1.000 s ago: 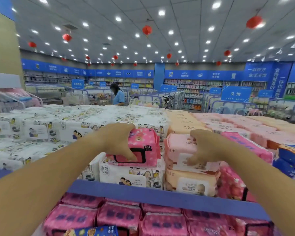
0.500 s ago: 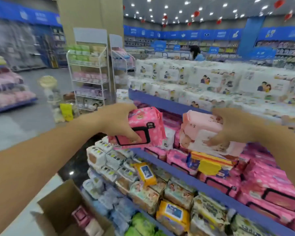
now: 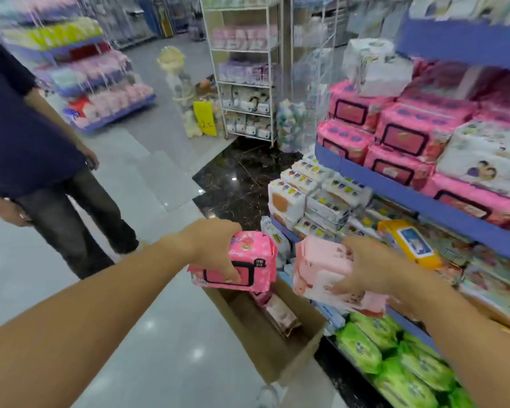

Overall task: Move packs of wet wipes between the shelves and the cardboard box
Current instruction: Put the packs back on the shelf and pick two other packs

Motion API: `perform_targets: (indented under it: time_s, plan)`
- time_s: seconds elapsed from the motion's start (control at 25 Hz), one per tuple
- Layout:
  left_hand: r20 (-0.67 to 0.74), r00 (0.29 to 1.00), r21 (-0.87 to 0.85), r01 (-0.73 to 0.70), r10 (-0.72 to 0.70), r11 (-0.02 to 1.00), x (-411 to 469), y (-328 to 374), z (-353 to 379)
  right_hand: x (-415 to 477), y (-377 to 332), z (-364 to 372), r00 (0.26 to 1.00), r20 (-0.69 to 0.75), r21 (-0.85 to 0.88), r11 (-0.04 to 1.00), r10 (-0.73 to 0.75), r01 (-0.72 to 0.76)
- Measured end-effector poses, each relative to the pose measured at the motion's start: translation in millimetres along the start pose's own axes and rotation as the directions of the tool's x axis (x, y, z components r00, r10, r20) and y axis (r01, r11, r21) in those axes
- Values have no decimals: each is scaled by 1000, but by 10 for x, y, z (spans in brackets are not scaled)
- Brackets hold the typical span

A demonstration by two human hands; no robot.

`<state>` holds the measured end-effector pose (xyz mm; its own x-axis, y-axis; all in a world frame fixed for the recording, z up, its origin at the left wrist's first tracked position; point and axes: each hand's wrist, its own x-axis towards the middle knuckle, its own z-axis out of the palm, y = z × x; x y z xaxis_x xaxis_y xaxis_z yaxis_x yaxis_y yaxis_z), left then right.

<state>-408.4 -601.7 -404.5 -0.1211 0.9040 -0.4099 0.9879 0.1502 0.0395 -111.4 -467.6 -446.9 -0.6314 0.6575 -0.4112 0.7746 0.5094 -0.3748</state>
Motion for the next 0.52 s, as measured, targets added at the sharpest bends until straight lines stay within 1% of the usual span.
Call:
perform_targets:
  time_s: [0.08,0.2,0.32,0.4,0.52]
  plan:
    - [58,998,-12,1,0,1000,288,-266,324,342,-76,385,999,39,57,998,28,-30]
    - [170,985,-48,-12,21,999,908,-768,812,956,-198,1014,983,125,206,965,138,-161]
    - [247,966,-81,-57,76,995,1452,-1222,1252,1431,-327,1535,950,200,256,923,242,-289]
    - [304,944,-93,-108,131,990,1786,-1455,1528,1666,-454,1844,919,237,265,889,316,-374]
    - [332,908,-54,-251,254,967,2369,-1695,1976,2011,-596,2396,856,221,289,806,468,-516]
